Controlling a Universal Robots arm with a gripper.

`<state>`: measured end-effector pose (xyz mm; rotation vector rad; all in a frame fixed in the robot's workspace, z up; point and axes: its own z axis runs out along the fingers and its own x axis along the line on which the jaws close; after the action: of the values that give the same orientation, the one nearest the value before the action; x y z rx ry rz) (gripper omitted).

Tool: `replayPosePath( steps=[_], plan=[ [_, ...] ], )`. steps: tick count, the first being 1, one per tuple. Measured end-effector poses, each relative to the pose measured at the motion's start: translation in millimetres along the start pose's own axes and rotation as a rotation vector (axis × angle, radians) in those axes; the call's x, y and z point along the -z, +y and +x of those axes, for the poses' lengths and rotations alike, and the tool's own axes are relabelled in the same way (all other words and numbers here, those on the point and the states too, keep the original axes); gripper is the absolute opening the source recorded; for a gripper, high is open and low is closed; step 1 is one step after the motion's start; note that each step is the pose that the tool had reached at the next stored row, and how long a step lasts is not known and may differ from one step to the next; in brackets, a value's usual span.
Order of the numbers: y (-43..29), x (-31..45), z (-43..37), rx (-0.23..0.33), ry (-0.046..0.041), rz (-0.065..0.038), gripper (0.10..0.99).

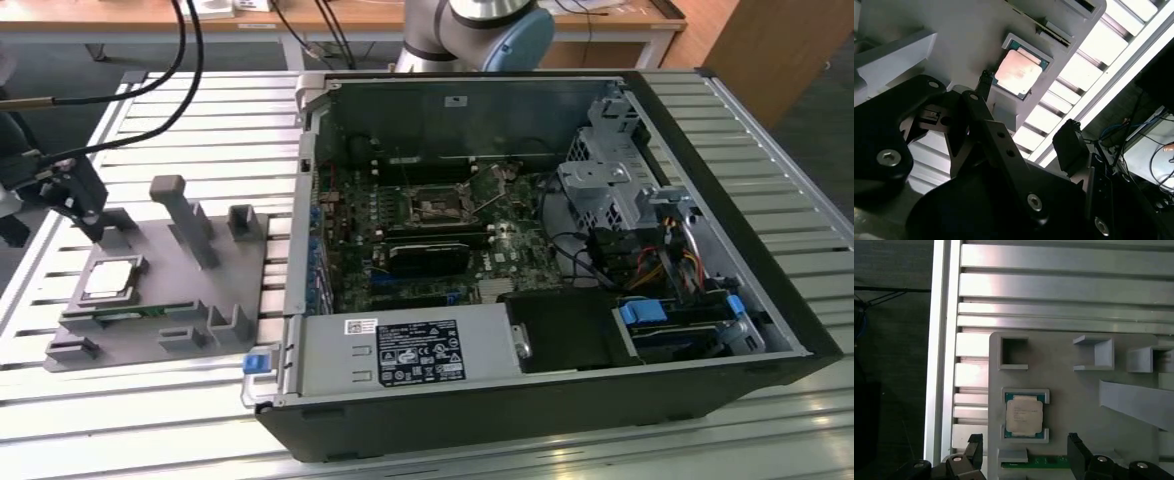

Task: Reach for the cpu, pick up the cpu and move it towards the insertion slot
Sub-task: 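Pick up the cpu and move it towards the insertion slot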

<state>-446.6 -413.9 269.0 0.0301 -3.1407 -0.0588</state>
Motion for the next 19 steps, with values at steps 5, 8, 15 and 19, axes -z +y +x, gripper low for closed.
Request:
replayPosePath(
  steps=[5, 8, 15, 19],
  plan=[
    [-1.5, -10.9, 0.0, 0.000, 0.0000, 0.000, 0.765],
    [-2.8, -16.2, 0.0, 0.000, 0.0001, 0.000, 0.765],
    [-4.8, -25.8, 0.1, 0.000, -0.0001, 0.000, 0.765],
    [-5.2, -33.2, -1.4, 0.000, 0.0000, 0.000, 0.765]
  ],
)
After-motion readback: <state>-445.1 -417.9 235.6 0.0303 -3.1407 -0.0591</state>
